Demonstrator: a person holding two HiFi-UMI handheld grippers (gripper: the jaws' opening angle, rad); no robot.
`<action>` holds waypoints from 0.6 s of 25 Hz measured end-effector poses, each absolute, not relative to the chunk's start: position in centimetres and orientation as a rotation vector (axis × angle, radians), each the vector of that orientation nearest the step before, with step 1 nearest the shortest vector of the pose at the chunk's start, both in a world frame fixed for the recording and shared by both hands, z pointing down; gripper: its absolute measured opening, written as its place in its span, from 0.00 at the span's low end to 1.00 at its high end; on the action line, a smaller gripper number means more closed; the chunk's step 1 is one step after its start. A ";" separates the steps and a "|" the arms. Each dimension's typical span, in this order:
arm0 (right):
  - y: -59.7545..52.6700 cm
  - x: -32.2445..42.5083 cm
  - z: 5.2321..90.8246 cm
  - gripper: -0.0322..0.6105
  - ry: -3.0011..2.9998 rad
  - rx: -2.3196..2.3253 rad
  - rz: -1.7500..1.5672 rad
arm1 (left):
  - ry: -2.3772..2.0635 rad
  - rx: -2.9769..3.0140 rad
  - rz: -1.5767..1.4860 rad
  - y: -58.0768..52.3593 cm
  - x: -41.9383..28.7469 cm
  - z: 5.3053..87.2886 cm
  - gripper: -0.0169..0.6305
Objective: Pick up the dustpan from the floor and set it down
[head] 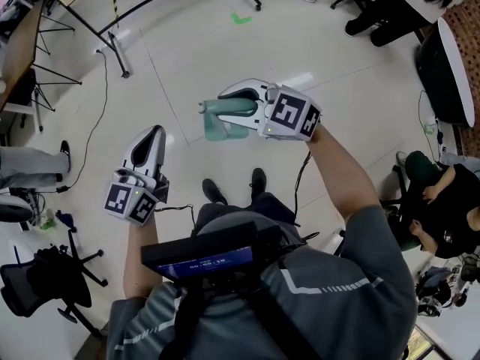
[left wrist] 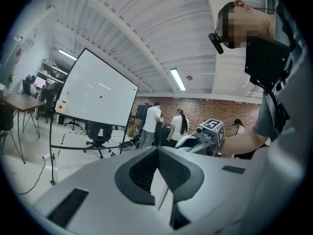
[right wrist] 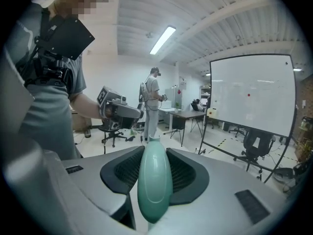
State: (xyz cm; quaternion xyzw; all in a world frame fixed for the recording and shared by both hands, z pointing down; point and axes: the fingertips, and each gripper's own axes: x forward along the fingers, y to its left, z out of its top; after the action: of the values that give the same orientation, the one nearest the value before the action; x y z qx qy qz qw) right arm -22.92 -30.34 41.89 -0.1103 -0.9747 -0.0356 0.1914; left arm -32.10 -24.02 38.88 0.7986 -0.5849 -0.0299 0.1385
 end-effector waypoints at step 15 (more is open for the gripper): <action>-35.7 -24.9 64.1 0.32 -2.584 -0.366 -0.015 | -1.624 2.162 -0.011 -31.1 -33.5 58.6 0.07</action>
State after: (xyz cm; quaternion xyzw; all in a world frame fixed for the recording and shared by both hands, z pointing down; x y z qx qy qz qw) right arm -24.89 -35.71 64.14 -0.1354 -0.9553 -0.0056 0.2626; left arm -33.52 -31.06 58.59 0.7806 -0.5862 -0.0039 0.2169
